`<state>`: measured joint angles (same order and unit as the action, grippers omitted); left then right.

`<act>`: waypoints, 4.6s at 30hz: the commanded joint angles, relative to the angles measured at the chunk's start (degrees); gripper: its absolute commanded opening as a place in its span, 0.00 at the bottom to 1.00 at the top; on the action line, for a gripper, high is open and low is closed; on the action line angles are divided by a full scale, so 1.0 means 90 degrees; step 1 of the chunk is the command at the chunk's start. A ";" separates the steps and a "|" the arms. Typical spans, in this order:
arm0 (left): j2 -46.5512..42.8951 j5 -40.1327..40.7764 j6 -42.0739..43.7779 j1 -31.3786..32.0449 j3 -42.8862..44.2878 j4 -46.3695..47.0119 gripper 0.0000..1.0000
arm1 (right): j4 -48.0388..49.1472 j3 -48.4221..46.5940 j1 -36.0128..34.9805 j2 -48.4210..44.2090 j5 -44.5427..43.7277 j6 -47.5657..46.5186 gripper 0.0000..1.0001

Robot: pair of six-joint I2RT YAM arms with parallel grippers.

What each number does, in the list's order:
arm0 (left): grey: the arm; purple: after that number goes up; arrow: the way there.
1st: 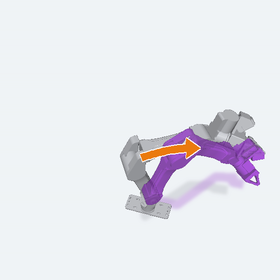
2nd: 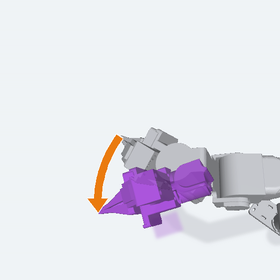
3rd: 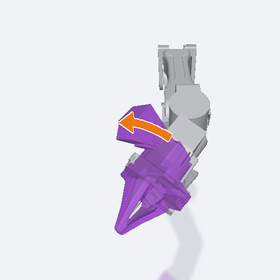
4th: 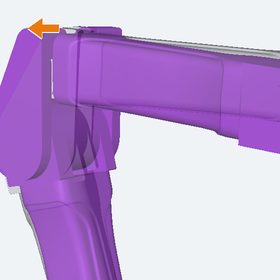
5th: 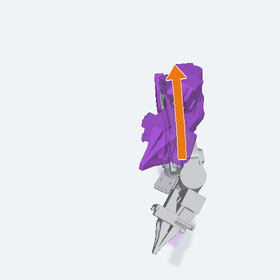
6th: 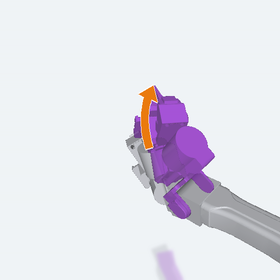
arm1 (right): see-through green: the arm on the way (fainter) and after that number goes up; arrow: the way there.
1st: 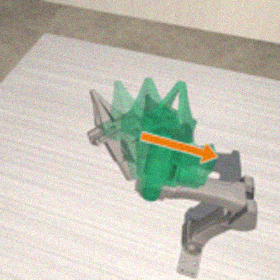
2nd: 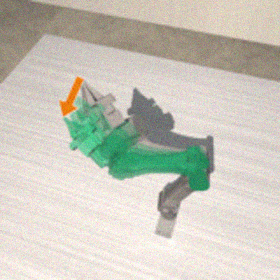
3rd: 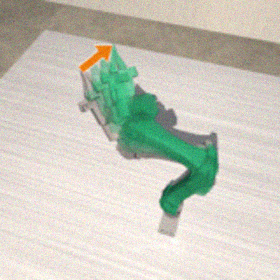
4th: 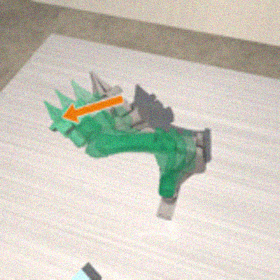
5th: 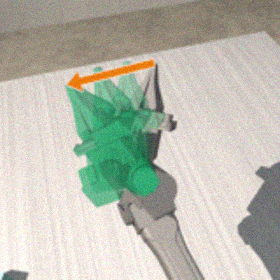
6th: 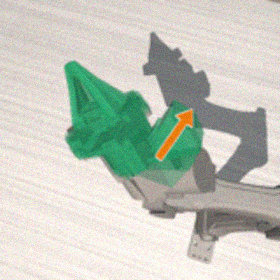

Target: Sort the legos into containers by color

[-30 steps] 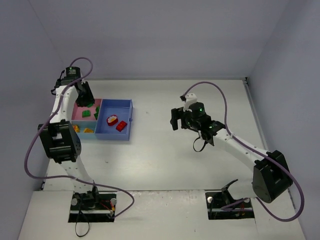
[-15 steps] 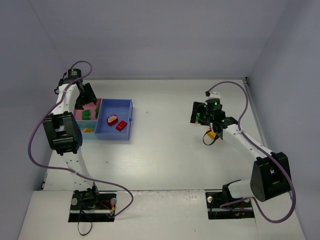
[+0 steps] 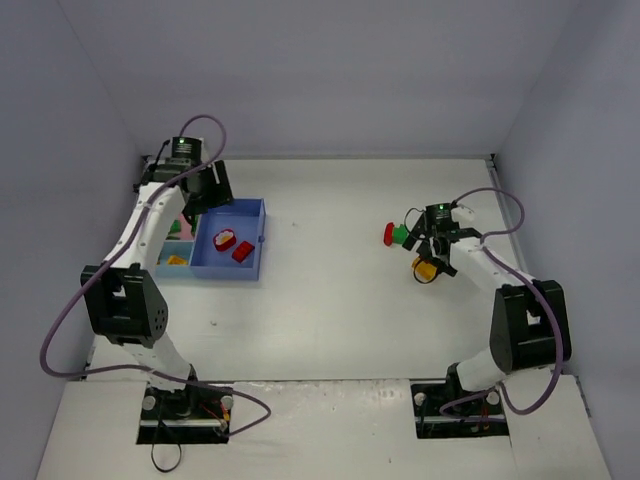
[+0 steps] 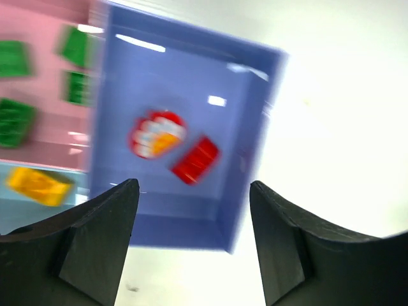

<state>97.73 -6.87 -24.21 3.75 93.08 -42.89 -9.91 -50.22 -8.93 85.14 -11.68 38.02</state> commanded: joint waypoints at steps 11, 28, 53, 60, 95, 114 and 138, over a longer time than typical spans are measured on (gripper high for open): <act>-0.1299 -0.0643 -0.0045 0.0726 -0.1425 0.0371 0.64 | -0.0256 -0.0524 0.0006 0.0735 -0.0733 0.0932 1.00; -0.1357 -0.0828 0.0082 0.0853 -0.1729 0.0381 0.64 | 0.0388 -0.1802 -0.0326 0.1047 0.0571 -0.3323 1.00; -0.1543 -0.1121 0.0072 0.1331 -0.1866 0.0479 0.64 | -0.0538 -0.2896 0.0356 0.2131 0.3261 -0.7485 0.84; -0.1514 -0.1121 0.0063 0.1371 -0.1895 0.0528 0.64 | -0.0959 -0.3161 0.0465 0.2648 0.3261 -0.7857 0.84; -0.1367 -0.1218 0.0102 0.1478 -0.1973 0.0498 0.64 | 0.0379 -0.3024 -0.0453 0.2679 0.2783 -0.5943 0.96; -0.1533 -0.1082 0.0111 0.1625 -0.2002 0.0401 0.64 | -0.0011 -0.2535 0.0230 0.2218 0.3621 -0.7232 0.90; -0.1670 -0.0984 0.0111 0.1644 -0.2139 0.0323 0.64 | 0.0008 -0.2741 0.0064 0.3313 0.3642 -0.7301 0.83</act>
<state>85.58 -16.32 -24.08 18.04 73.28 -40.51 -9.37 -74.04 -7.99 113.49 20.93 -27.35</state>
